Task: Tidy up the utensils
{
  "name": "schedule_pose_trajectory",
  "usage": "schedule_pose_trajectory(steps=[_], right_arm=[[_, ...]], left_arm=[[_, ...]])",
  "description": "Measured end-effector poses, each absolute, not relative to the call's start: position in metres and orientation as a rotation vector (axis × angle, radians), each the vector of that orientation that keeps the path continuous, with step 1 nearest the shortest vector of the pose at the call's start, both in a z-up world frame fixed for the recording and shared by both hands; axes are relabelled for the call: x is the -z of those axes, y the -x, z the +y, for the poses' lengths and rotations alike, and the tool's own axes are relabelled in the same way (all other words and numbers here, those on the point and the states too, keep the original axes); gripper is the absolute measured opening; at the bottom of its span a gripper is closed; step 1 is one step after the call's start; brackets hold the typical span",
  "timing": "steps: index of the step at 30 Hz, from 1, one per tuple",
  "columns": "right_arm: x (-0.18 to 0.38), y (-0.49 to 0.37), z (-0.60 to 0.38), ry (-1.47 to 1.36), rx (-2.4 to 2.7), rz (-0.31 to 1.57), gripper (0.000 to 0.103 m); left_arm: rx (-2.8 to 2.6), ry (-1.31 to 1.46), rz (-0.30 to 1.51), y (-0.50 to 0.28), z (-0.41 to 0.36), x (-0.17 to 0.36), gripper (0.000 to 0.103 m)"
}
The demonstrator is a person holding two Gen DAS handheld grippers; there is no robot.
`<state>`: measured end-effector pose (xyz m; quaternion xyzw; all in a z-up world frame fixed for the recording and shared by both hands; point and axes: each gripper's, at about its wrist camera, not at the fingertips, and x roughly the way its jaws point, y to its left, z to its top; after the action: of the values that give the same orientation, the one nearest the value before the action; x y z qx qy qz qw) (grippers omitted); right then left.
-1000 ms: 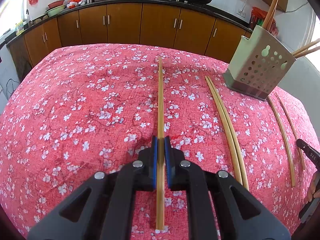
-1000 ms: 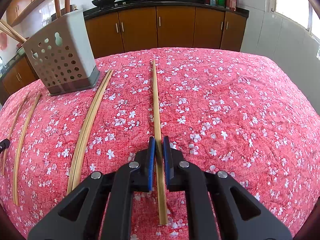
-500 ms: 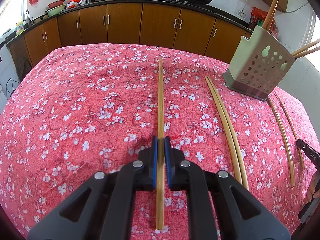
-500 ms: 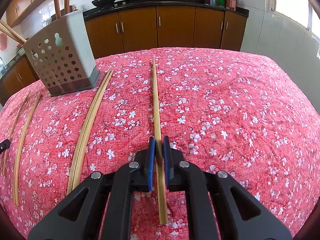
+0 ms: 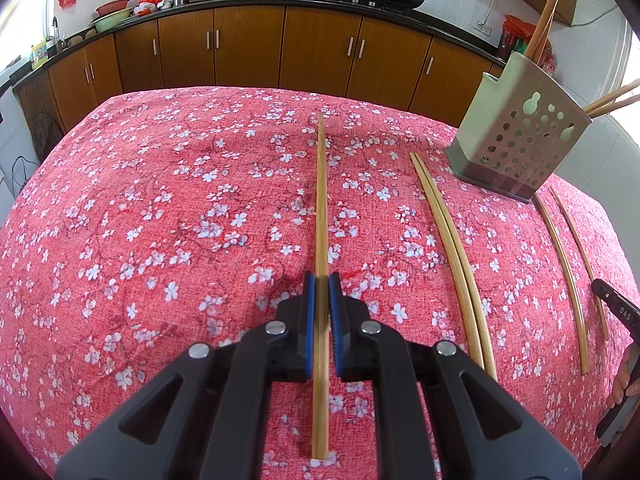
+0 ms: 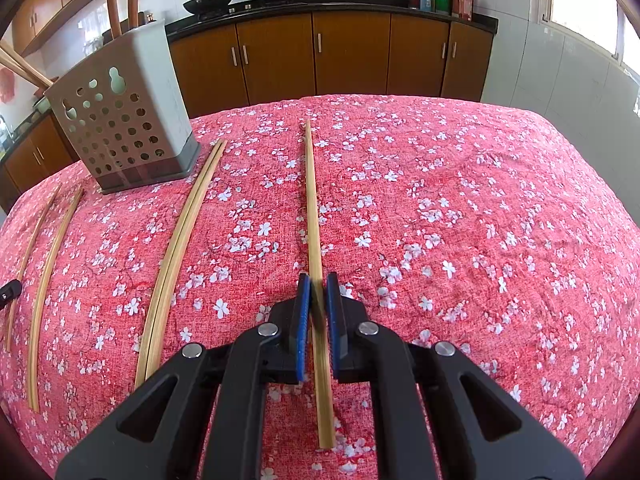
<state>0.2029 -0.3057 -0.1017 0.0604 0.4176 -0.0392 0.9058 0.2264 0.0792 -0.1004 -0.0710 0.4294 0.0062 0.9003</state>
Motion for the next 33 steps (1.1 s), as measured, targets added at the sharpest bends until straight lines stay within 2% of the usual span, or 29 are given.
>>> schedule_pose_trajectory(steps=[33], right_arm=[[0.1021,-0.2012,-0.3068,-0.137,0.075,0.860,0.009]], left_arm=[[-0.018,0.128,0.892,-0.2219,0.0773,0.0989,0.011]])
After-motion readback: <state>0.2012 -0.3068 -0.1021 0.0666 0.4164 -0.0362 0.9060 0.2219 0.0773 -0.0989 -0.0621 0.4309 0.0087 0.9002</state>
